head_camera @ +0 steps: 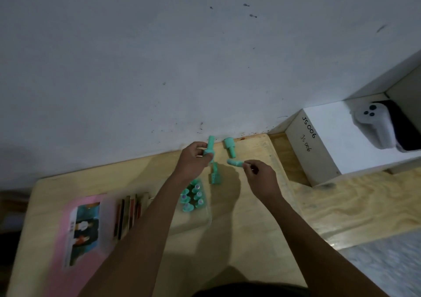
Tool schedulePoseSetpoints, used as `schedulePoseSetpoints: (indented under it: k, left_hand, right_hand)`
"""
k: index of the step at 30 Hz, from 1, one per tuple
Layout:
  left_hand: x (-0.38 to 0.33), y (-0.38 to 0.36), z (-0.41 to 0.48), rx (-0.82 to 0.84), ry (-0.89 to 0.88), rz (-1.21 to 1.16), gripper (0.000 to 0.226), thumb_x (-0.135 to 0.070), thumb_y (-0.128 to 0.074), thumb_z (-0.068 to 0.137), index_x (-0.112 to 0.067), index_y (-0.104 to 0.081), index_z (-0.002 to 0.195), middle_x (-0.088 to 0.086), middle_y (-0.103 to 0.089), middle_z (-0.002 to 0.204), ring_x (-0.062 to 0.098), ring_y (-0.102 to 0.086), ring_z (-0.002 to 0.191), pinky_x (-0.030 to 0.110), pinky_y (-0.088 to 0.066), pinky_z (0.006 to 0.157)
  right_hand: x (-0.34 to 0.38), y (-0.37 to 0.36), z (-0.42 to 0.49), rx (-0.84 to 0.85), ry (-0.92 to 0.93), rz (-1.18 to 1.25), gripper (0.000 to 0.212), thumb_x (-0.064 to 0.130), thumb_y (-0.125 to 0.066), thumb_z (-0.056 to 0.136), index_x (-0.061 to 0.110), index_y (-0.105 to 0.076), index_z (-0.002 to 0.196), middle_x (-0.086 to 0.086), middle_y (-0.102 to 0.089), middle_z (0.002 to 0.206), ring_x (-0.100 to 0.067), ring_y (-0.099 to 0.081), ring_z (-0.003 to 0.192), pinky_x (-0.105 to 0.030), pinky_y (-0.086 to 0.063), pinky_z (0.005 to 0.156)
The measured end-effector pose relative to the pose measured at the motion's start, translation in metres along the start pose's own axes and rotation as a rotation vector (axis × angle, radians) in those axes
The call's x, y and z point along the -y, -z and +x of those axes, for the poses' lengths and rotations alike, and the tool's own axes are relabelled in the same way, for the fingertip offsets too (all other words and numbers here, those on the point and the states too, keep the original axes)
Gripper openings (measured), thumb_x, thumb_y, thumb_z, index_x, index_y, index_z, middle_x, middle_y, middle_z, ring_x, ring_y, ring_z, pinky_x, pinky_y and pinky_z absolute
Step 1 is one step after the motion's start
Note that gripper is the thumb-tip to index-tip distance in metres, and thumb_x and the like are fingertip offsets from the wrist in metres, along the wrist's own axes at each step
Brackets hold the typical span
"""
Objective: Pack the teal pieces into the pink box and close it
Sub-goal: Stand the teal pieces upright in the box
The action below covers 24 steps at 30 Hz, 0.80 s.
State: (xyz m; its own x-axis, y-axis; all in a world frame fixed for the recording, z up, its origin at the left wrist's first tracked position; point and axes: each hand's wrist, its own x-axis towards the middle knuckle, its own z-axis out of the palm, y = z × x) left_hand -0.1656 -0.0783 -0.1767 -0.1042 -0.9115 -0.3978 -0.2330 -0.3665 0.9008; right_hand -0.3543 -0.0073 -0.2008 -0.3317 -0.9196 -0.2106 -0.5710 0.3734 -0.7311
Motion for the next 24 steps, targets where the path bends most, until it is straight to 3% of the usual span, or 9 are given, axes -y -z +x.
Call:
schedulePoseSetpoints:
  k: [5, 9, 14, 16, 19, 22, 24]
  left_hand:
    - [-0.005, 0.020, -0.047, 0.024, -0.021, -0.209, 0.019, -0.007, -0.062, 0.087, -0.016, -0.052, 0.099, 0.012, -0.071, 0.101, 0.029, -0.070, 0.093, 0.040, -0.055, 0.084]
    - [0.002, 0.034, -0.079, 0.011, 0.000, -0.373, 0.015, -0.007, -0.058, 0.090, -0.012, -0.051, 0.102, 0.014, -0.070, 0.096, 0.034, -0.070, 0.093, 0.042, -0.054, 0.087]
    - [0.020, 0.045, -0.113, -0.016, 0.030, -0.500, 0.029, -0.012, -0.057, 0.093, -0.008, -0.050, 0.120, 0.016, -0.068, 0.108, 0.032, -0.070, 0.094, 0.031, -0.058, 0.077]
    - [0.029, 0.048, -0.122, -0.035, 0.048, -0.509, 0.030, -0.013, -0.058, 0.092, -0.010, -0.052, 0.122, 0.016, -0.068, 0.110, 0.030, -0.070, 0.094, 0.033, -0.057, 0.079]
    - [0.040, 0.053, -0.132, -0.057, 0.081, -0.553, 0.027, -0.014, -0.059, 0.092, -0.011, -0.054, 0.118, 0.018, -0.068, 0.109, 0.032, -0.070, 0.094, 0.040, -0.055, 0.084]
    - [0.046, 0.057, -0.140, -0.057, 0.102, -0.608, 0.023, -0.015, -0.058, 0.092, -0.011, -0.055, 0.115, 0.020, -0.068, 0.109, 0.036, -0.069, 0.096, 0.041, -0.055, 0.084]
    - [0.051, 0.058, -0.143, -0.066, 0.114, -0.628, 0.024, -0.016, -0.058, 0.093, -0.011, -0.054, 0.116, 0.019, -0.068, 0.110, 0.035, -0.069, 0.097, 0.041, -0.055, 0.084]
  right_hand:
    - [0.015, 0.013, -0.033, -0.084, 0.071, 0.070, 0.023, 0.027, -0.061, 0.094, 0.014, -0.071, 0.110, 0.010, -0.066, 0.086, -0.002, -0.059, 0.074, -0.010, -0.040, 0.063]
    - [0.027, 0.016, -0.058, -0.052, 0.122, 0.092, 0.024, 0.032, -0.060, 0.094, 0.017, -0.071, 0.110, 0.015, -0.064, 0.075, -0.003, -0.059, 0.067, -0.010, -0.041, 0.056]
    - [0.037, 0.010, -0.083, 0.017, 0.173, 0.100, 0.024, 0.035, -0.061, 0.093, 0.017, -0.073, 0.104, 0.016, -0.061, 0.068, 0.008, -0.058, 0.062, -0.007, -0.041, 0.053]
    - [0.039, 0.004, -0.091, 0.030, 0.178, 0.081, 0.025, 0.036, -0.062, 0.092, 0.017, -0.074, 0.102, 0.017, -0.062, 0.070, 0.008, -0.058, 0.063, -0.007, -0.042, 0.055]
    - [0.041, -0.003, -0.099, 0.064, 0.148, 0.080, 0.029, 0.040, -0.060, 0.093, 0.015, -0.075, 0.091, 0.013, -0.063, 0.065, -0.003, -0.058, 0.060, -0.014, -0.043, 0.056]
    - [0.044, -0.010, -0.103, 0.126, 0.033, 0.169, 0.038, 0.042, -0.057, 0.094, 0.010, -0.074, 0.081, -0.005, -0.069, 0.068, -0.015, -0.058, 0.060, -0.033, -0.050, 0.063]
    - [0.045, -0.013, -0.105, 0.147, -0.012, 0.205, 0.040, 0.040, -0.057, 0.094, 0.007, -0.074, 0.081, -0.006, -0.070, 0.071, -0.015, -0.058, 0.060, -0.034, -0.050, 0.063]
